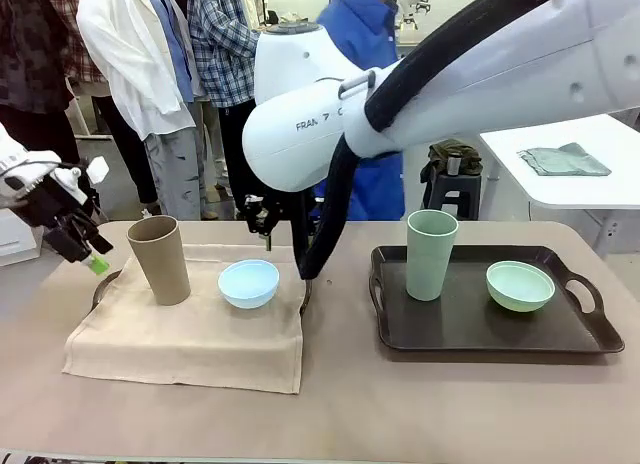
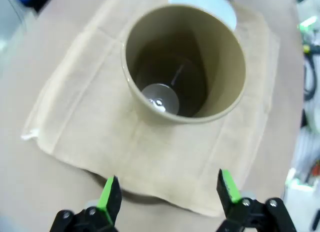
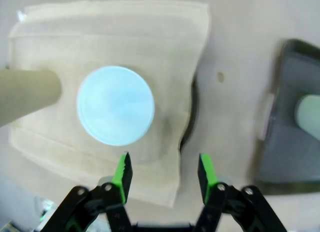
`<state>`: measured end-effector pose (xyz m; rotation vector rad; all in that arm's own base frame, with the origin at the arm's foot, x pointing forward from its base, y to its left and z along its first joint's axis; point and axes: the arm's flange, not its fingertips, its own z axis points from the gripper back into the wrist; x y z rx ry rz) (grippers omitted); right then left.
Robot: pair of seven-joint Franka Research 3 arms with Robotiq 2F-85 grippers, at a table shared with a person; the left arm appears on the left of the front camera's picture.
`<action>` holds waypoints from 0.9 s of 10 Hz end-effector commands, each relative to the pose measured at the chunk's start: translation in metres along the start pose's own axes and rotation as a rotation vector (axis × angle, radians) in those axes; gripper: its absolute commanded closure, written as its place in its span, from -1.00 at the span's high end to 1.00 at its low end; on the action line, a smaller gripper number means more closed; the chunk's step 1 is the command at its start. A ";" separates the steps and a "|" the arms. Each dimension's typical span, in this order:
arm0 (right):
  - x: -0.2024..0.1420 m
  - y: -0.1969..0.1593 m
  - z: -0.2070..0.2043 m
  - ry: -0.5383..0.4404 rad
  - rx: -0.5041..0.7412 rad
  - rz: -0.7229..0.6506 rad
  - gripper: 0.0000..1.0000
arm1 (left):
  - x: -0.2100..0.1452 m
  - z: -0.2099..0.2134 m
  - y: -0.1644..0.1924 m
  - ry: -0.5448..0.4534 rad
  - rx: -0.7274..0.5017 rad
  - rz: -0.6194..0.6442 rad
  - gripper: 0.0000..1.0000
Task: Set up a tray with a mat and arrange the tableware.
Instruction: Place the Picnic Bowl and Reusable plastic cup back onto the Handle tray in front of the human's position.
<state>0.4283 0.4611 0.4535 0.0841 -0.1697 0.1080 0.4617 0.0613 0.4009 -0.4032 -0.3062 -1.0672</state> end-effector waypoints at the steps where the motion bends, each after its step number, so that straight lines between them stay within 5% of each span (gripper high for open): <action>1: -0.027 -0.018 0.023 -0.005 -0.107 -0.049 0.38 | 0.028 0.020 -0.049 0.051 0.102 0.208 1.00; 5: -0.068 -0.041 0.071 -0.003 -0.160 -0.110 0.38 | 0.079 0.064 -0.095 0.144 0.398 0.466 1.00; 7: -0.083 -0.050 0.089 -0.021 -0.173 -0.148 0.38 | 0.098 0.076 -0.108 0.167 0.419 0.503 1.00; 9: -0.074 -0.040 0.091 -0.018 -0.174 -0.102 0.38 | 0.081 0.075 -0.096 0.109 0.419 0.450 1.00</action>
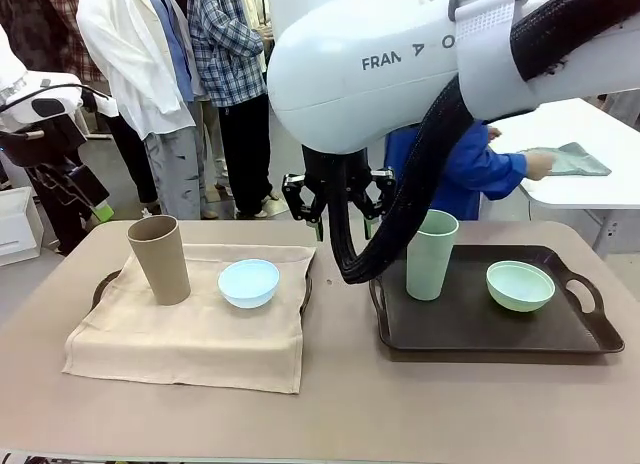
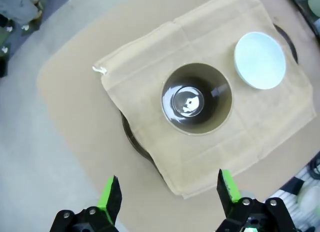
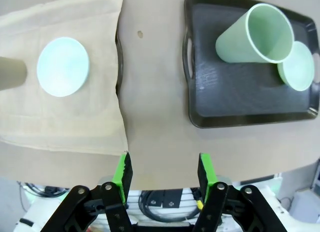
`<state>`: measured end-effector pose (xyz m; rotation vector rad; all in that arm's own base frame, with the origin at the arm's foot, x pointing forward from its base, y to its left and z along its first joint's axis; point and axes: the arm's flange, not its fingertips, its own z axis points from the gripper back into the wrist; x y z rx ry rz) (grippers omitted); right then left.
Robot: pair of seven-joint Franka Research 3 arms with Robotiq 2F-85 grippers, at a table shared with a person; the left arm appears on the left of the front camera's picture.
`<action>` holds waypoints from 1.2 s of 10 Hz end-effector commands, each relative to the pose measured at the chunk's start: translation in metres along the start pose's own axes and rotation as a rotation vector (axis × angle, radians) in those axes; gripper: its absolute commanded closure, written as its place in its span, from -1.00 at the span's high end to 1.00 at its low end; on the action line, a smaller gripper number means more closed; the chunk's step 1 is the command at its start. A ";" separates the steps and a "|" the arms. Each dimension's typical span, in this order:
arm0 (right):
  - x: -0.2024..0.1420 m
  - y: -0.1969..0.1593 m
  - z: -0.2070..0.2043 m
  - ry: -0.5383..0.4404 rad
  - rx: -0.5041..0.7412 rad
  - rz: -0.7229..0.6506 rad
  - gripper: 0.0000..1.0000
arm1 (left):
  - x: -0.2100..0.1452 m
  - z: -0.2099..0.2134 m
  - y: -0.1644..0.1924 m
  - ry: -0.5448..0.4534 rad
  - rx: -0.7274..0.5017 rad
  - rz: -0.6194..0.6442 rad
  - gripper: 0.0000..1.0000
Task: Set up a tray with a mat and arrange the tableware.
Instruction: Place the Picnic Bowl and Reusable plastic cup back onto the Handle tray in front of the human's position, then pick up the Picnic Bowl and Reusable plastic cup from the Handle tray in front of the human's position and hold them in the air.
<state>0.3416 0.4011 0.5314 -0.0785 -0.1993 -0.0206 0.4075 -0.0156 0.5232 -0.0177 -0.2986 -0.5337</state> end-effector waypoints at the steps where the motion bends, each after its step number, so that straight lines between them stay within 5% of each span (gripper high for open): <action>1: 0.003 0.005 -0.005 0.007 -0.001 0.011 0.38 | -0.004 -0.004 0.008 -0.019 -0.012 -0.025 1.00; 12: 0.003 0.005 -0.005 0.007 -0.001 0.011 0.38 | -0.004 -0.004 0.008 -0.019 -0.012 -0.025 1.00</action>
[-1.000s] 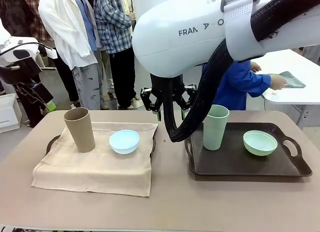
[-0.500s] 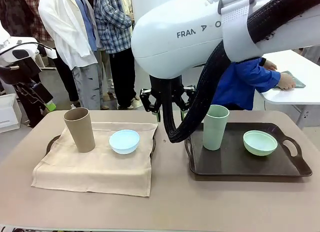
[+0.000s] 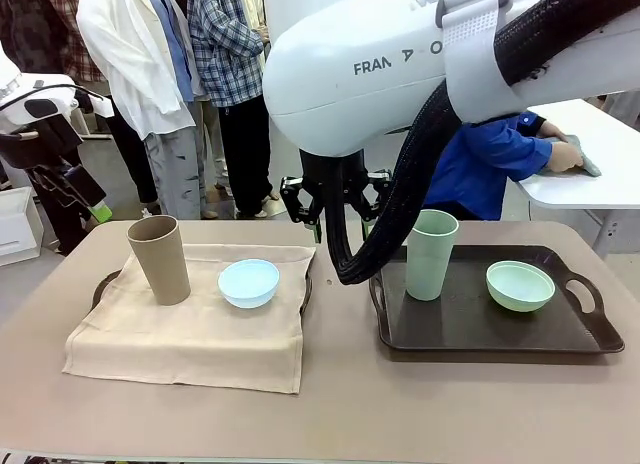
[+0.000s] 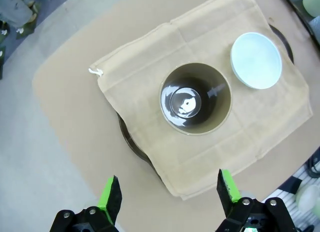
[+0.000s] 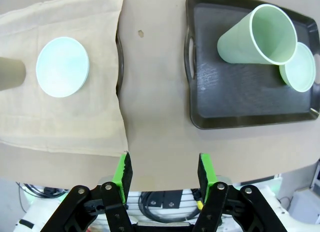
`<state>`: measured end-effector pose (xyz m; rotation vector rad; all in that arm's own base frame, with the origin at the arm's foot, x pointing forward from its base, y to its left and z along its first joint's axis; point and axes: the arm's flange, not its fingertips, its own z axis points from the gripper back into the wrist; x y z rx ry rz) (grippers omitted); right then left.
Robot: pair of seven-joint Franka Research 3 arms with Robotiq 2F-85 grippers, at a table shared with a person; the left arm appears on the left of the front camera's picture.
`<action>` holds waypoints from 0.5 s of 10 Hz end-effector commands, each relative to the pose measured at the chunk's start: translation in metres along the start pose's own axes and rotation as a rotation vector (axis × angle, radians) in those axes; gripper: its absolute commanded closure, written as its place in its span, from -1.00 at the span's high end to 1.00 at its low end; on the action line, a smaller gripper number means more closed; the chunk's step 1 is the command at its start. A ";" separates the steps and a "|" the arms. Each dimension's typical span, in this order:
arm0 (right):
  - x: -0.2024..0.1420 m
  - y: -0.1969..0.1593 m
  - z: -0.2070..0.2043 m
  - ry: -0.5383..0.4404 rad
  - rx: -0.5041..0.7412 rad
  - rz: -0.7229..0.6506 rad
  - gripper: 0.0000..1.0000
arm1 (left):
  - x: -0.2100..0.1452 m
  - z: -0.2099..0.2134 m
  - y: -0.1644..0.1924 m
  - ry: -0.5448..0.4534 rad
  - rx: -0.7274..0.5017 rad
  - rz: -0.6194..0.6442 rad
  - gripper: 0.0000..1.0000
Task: Set up a tray with a mat and arrange the tableware.
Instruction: Pick up the Picnic Bowl and Reusable plastic cup from the Handle tray in front of the human's position and hold them in the air.
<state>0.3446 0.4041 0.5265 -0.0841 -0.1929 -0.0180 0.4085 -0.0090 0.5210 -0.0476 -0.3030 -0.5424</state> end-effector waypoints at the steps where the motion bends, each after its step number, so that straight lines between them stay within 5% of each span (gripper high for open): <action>1: 0.001 0.001 0.000 0.001 0.005 0.008 0.38 | -0.001 -0.002 0.002 -0.006 0.016 -0.020 1.00; 5: 0.001 0.001 0.000 0.001 0.005 0.008 0.38 | -0.001 -0.002 0.002 -0.006 0.016 -0.020 1.00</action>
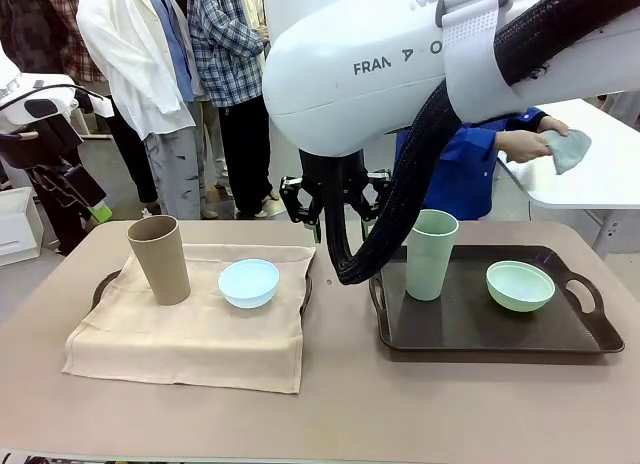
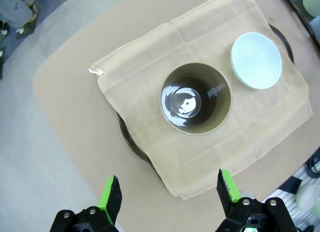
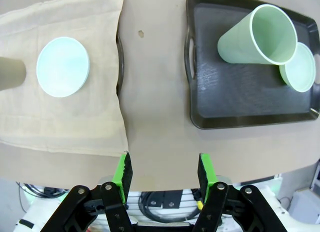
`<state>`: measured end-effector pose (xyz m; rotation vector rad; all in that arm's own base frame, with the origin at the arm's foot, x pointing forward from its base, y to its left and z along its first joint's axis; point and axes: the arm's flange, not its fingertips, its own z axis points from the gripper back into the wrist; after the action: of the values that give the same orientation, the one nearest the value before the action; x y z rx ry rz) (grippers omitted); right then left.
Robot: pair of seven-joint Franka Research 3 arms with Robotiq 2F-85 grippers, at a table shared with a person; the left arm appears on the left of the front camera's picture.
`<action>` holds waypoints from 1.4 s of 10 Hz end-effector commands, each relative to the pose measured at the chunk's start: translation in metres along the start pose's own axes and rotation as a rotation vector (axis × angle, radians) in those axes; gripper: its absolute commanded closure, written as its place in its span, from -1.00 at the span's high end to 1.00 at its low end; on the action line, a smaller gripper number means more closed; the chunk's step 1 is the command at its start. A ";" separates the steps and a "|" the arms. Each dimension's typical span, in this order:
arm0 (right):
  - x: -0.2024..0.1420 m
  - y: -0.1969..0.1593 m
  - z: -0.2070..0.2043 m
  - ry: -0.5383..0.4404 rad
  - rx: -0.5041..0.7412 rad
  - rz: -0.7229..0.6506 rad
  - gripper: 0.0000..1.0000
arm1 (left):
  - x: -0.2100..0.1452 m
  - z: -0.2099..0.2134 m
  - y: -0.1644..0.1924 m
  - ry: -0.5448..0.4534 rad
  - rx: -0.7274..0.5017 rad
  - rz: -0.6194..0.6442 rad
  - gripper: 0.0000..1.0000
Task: Set up a tray with a mat and arrange the tableware.
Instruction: Pick up the Picnic Bowl and Reusable plastic cup from the Handle tray in front of the human's position and hold them in the air.
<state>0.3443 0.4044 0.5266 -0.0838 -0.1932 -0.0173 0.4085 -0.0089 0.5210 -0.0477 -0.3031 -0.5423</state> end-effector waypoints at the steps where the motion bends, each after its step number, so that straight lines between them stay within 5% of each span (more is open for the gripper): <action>1: 0.000 0.000 0.000 0.000 0.000 0.000 0.38 | -0.001 -0.002 0.002 -0.006 0.016 -0.020 1.00; 2: -0.002 -0.019 -0.007 -0.033 0.069 0.131 0.38 | 0.000 0.000 0.000 0.000 0.000 0.000 1.00; 5: 0.005 -0.107 -0.011 0.001 0.231 0.088 0.38 | -0.015 0.003 -0.021 0.034 -0.186 0.083 1.00; 6: 0.006 -0.139 -0.010 0.049 0.305 0.036 0.77 | -0.017 0.008 -0.023 0.037 -0.277 0.120 1.00; 7: 0.005 -0.169 -0.007 0.077 0.380 0.008 0.78 | -0.017 0.015 -0.021 0.022 -0.386 0.160 1.00; 8: 0.001 -0.201 -0.002 0.087 0.453 -0.028 1.00 | -0.017 0.024 -0.015 -0.018 -0.462 0.202 1.00; 9: -0.004 -0.232 0.004 0.084 0.522 -0.068 0.87 | -0.019 0.033 -0.010 -0.056 -0.528 0.237 1.00; 12: -0.028 -0.320 0.007 0.079 0.710 -0.180 1.00 | -0.025 0.041 0.013 -0.191 -0.679 0.417 1.00; 14: -0.044 -0.366 -0.007 0.079 0.807 -0.272 1.00 | -0.029 0.038 0.029 -0.188 -0.735 0.482 1.00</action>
<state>0.2995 0.0533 0.5574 0.6823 -0.1167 -0.1904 0.3847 0.0355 0.5522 -0.8362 -0.2710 -0.1716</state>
